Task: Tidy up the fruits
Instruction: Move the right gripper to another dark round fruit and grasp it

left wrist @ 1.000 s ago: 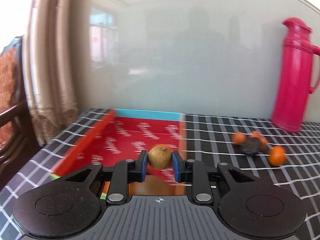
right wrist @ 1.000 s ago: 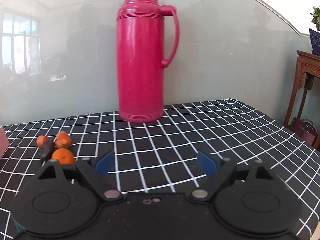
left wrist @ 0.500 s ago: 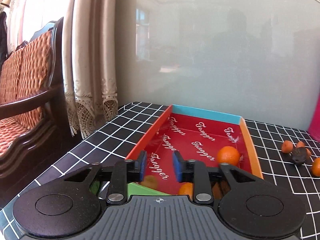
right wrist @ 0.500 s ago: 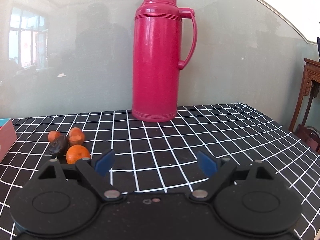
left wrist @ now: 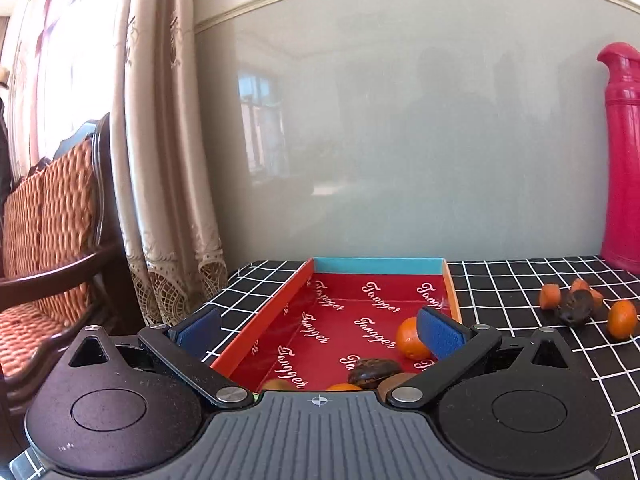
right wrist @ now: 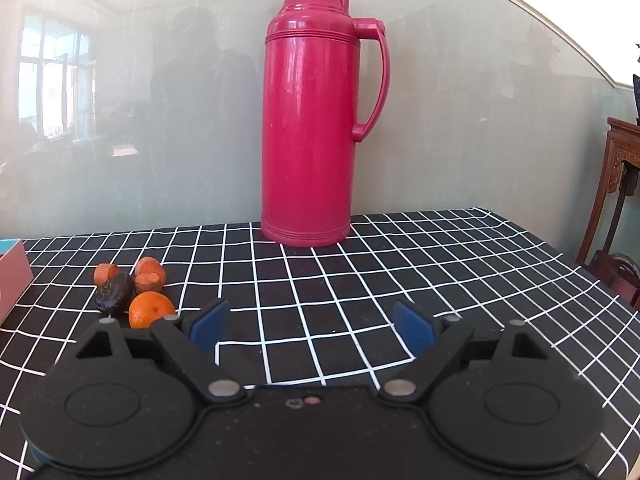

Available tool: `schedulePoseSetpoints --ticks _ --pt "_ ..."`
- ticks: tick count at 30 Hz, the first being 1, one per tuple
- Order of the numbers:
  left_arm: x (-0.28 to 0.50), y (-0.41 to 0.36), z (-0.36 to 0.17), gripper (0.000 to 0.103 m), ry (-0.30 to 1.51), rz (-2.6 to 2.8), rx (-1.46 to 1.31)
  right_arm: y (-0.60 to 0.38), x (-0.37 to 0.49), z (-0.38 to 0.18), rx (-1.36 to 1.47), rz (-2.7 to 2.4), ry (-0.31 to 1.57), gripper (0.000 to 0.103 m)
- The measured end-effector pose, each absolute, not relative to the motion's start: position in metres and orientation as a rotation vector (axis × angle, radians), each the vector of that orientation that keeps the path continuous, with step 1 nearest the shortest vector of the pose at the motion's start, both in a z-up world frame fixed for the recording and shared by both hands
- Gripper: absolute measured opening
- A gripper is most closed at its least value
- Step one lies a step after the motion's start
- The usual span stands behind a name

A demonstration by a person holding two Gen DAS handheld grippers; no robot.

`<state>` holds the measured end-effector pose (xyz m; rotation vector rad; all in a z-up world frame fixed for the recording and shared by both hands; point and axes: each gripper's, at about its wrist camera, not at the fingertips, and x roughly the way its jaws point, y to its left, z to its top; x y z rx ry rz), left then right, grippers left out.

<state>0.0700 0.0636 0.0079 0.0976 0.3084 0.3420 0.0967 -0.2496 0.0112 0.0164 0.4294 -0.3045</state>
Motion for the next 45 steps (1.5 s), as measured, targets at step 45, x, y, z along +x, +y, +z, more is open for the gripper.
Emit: schedulePoseSetpoints --ticks 45 --pt "0.064 0.124 0.008 0.103 0.312 0.490 0.023 -0.133 0.116 0.008 -0.219 -0.029 0.349 0.096"
